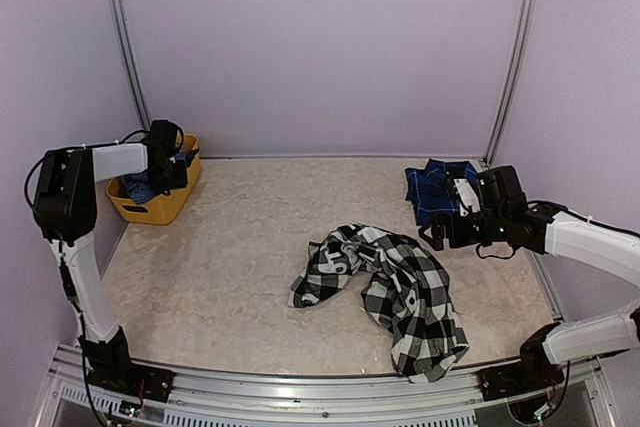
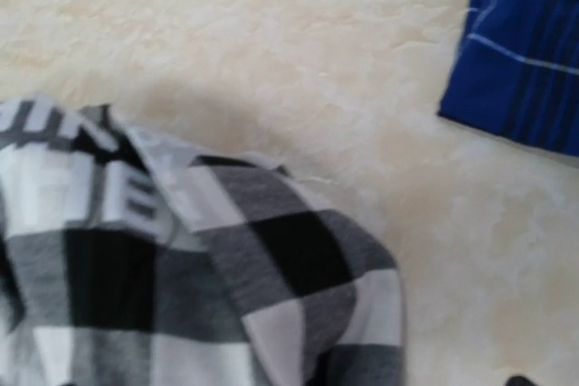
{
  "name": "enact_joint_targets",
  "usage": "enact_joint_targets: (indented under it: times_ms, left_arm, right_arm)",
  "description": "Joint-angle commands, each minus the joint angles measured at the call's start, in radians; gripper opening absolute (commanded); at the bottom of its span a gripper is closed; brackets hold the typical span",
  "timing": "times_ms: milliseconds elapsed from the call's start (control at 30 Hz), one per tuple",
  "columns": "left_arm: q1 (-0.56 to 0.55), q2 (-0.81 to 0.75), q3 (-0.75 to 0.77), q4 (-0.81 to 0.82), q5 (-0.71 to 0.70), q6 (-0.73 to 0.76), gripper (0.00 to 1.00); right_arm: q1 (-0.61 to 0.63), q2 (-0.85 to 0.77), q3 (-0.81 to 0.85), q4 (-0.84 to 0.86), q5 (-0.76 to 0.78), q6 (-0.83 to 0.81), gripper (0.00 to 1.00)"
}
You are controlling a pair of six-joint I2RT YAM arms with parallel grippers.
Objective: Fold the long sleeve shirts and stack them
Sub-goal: Move the bin to the corner of the board, then pick up the crumpled shirt from the center of the board.
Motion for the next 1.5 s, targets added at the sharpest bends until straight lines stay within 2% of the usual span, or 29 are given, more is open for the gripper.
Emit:
enact_joint_targets:
  times_ms: [0,200,233,367,467,567,667,733,800,833,967,1033,1133,1233,1467]
  left_arm:
    - [0.021,0.027,0.042,0.017,0.055,0.006,0.54]
    - [0.017,-0.096,-0.068,0.139,0.140,-0.036,0.95]
    - [0.016,-0.131,-0.091,0.160,0.154,-0.041,0.98]
    - [-0.005,-0.274,-0.170,0.201,0.157,-0.076,0.99]
    - [-0.050,-0.406,-0.242,0.229,0.111,-0.097,0.99]
    - [-0.123,-0.525,-0.300,0.235,0.069,-0.106,0.99]
    - [-0.228,-0.636,-0.351,0.231,0.058,-0.110,0.99]
    - [-0.313,-0.690,-0.394,0.238,0.061,-0.110,0.99]
    - [-0.405,-0.734,-0.457,0.278,0.115,-0.101,0.99]
    - [-0.452,-0.748,-0.492,0.305,0.149,-0.096,0.99]
    - [-0.625,-0.756,-0.632,0.447,0.247,-0.051,0.99]
    - [-0.714,-0.725,-0.664,0.485,0.250,-0.021,0.99]
    - [-0.785,-0.621,-0.669,0.523,0.249,0.002,0.99]
    - [-0.809,-0.496,-0.653,0.575,0.274,0.000,0.99]
    - [-0.803,-0.285,-0.586,0.618,0.449,0.016,0.99]
  right_arm:
    - [0.054,-0.040,-0.017,-0.036,-0.024,0.003,1.00]
    - [0.168,-0.039,-0.051,-0.084,-0.003,0.032,0.99]
    - [0.189,-0.035,-0.059,-0.089,0.007,0.040,1.00]
    - [0.274,0.003,-0.058,-0.118,0.060,0.094,0.99]
    - [0.313,0.063,-0.053,-0.107,0.075,0.125,0.92]
    - [0.335,0.136,-0.037,-0.110,0.133,0.138,0.77]
    - [0.343,0.178,-0.004,-0.125,0.182,0.130,0.53]
    - [0.348,0.182,0.039,-0.157,0.207,0.112,0.35]
    - [0.362,0.168,0.098,-0.187,0.212,0.083,0.05]
    - [0.369,0.154,0.127,-0.200,0.207,0.066,0.00]
    - [0.377,0.092,0.259,-0.240,0.044,-0.026,0.00]
    - [0.377,0.072,0.313,-0.281,0.018,-0.050,0.00]
    - [0.377,0.060,0.372,-0.352,0.024,-0.083,0.00]
    - [0.374,0.032,0.383,-0.382,0.004,-0.101,0.00]
    - [0.365,-0.021,0.373,-0.444,0.005,-0.103,0.00]
